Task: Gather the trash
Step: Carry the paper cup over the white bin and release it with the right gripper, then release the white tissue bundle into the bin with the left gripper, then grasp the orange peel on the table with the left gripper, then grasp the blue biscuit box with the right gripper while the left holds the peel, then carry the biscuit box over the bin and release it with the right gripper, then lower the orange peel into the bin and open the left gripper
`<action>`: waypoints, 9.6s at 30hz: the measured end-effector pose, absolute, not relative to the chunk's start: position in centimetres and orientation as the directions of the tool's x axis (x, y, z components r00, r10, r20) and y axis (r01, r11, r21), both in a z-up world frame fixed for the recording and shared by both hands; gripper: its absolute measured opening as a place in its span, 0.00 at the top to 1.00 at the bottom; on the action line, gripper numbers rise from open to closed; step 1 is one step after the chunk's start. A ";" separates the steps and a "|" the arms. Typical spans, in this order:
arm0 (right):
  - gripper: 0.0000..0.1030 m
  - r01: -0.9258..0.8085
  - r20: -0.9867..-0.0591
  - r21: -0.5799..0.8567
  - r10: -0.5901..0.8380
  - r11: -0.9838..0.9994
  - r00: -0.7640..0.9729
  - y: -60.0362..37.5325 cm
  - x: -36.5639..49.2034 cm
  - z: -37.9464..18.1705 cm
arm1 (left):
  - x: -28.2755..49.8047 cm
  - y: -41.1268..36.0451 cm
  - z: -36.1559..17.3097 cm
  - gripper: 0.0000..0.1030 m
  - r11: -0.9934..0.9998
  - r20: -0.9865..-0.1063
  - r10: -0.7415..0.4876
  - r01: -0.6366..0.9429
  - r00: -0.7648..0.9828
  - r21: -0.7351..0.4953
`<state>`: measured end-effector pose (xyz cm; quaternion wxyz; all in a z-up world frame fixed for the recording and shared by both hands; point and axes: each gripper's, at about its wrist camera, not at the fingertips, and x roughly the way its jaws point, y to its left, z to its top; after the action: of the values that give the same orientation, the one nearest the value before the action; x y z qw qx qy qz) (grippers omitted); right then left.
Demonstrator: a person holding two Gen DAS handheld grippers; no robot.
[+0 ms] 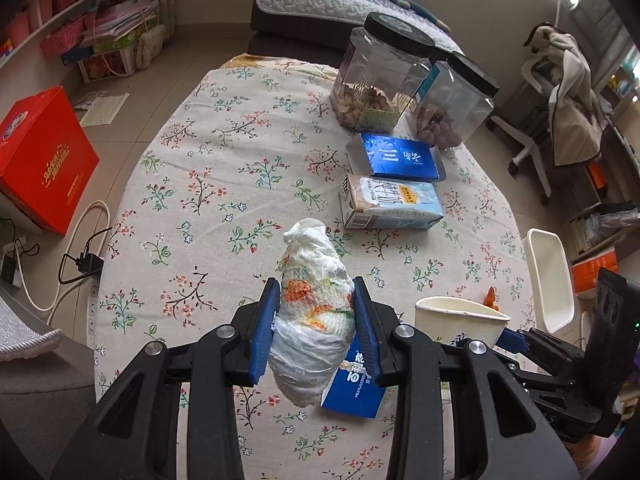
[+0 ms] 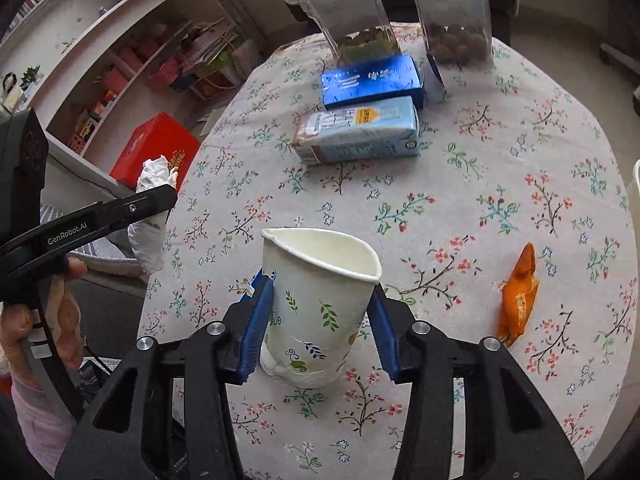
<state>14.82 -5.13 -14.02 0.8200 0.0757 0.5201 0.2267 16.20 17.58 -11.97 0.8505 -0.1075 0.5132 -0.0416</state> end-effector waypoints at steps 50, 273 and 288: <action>0.57 -0.104 -0.421 -0.020 0.086 0.994 0.903 -19.8 14.5 -3.4 | 15.6 -1.9 -4.1 0.64 0.992 -0.520 -0.087 0.027 0.850 -0.122; 0.46 0.212 -0.552 0.075 -0.137 0.974 0.823 -30.2 18.0 -5.7 | 17.3 -10.2 -8.8 0.77 0.992 -0.614 -0.128 0.112 0.779 -0.065; 0.12 0.438 -0.545 0.193 -0.275 0.878 0.792 -39.6 16.4 -4.4 | 18.0 -20.3 -8.8 0.77 0.965 -0.634 -0.230 0.255 0.739 -0.053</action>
<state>16.41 -39.64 -4.39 0.9335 0.1566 0.2597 -0.1911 17.98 -20.35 -8.80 0.9322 0.0185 0.3372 -0.1303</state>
